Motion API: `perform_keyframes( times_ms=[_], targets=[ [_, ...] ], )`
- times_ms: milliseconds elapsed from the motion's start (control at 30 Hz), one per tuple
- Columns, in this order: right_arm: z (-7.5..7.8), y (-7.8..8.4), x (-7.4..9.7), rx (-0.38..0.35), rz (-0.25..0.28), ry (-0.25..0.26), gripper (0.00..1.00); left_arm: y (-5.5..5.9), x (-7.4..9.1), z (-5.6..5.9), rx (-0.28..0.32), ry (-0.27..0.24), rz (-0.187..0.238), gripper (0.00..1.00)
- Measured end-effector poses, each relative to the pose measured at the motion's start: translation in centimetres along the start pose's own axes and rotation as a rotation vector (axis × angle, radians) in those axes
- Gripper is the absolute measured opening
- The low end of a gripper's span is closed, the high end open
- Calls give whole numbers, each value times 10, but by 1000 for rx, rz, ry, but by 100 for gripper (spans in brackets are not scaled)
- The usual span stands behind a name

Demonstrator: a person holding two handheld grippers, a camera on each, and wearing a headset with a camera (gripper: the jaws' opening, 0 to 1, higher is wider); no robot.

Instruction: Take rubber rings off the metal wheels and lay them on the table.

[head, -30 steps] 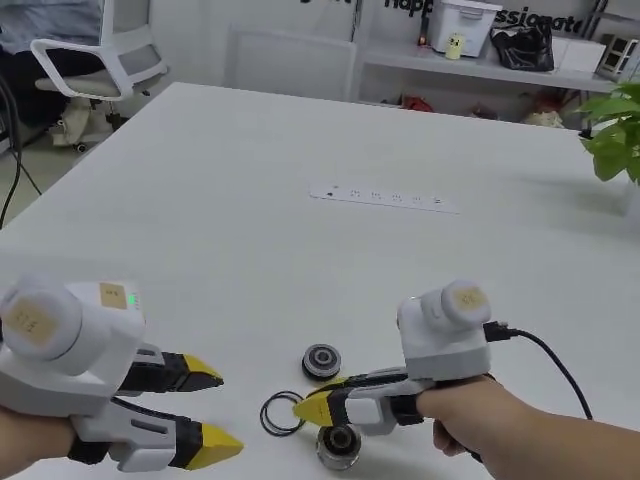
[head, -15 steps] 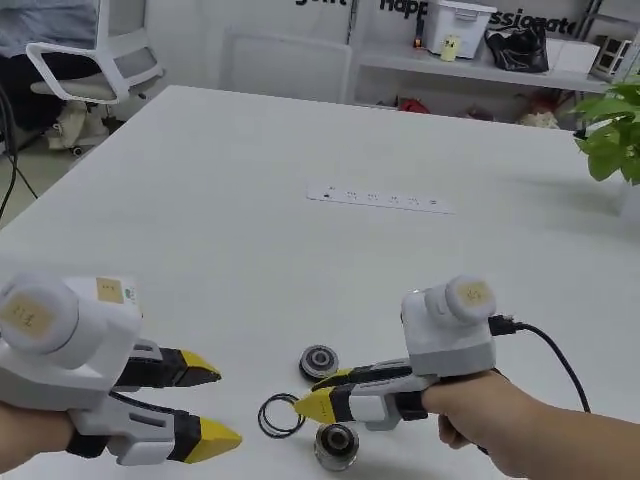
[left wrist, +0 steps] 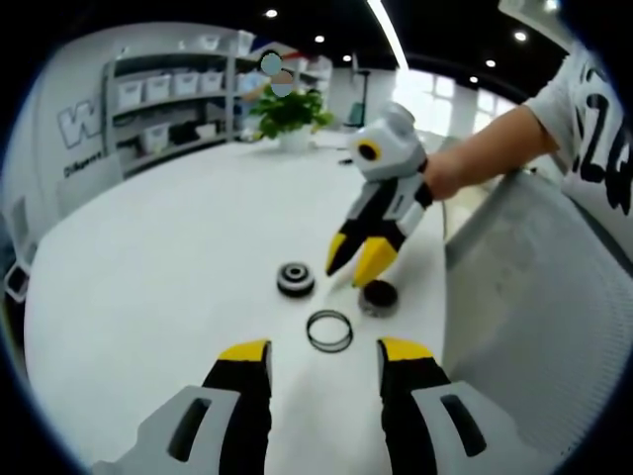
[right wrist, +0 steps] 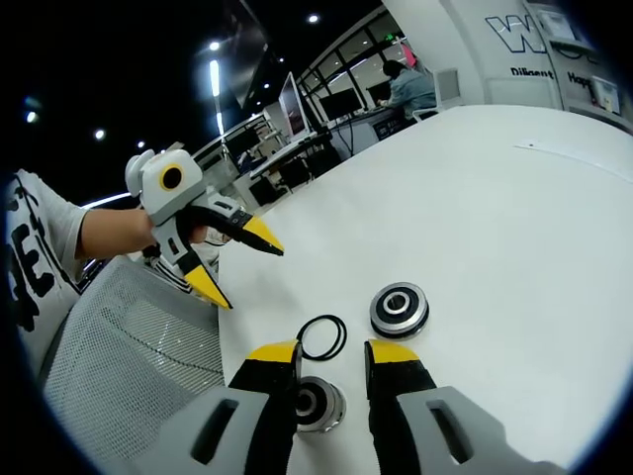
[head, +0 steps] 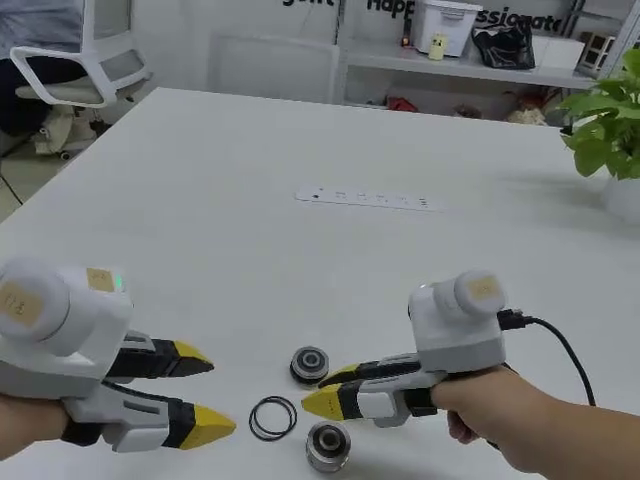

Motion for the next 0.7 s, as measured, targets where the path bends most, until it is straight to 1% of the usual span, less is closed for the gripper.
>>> perform_keyframes(
  times_ms=[267, 400, 700],
  targets=[
    [6, -1, 8, 11, 4, 20, 23, -8, -6, -5, 2, -3, 12, 44],
    [11, -4, 13, 12, 11, 32, 23, -10, -8, -7, -2, -2, 11, 43],
    [22, -7, 17, 20, 31, 64, 24, -11, -10, -13, 3, -8, 12, 43]
  ],
)
Point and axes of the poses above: the centre of the closed fingertips' face, and the gripper's own axes: x roughly backward along the fingers, z roughly to its right, y roughly out of its underside, the point moved 5 cm from there along x, roughly backward along the fingers, and after that the axes turned 3 degrees about z, right-handed, at the moved point
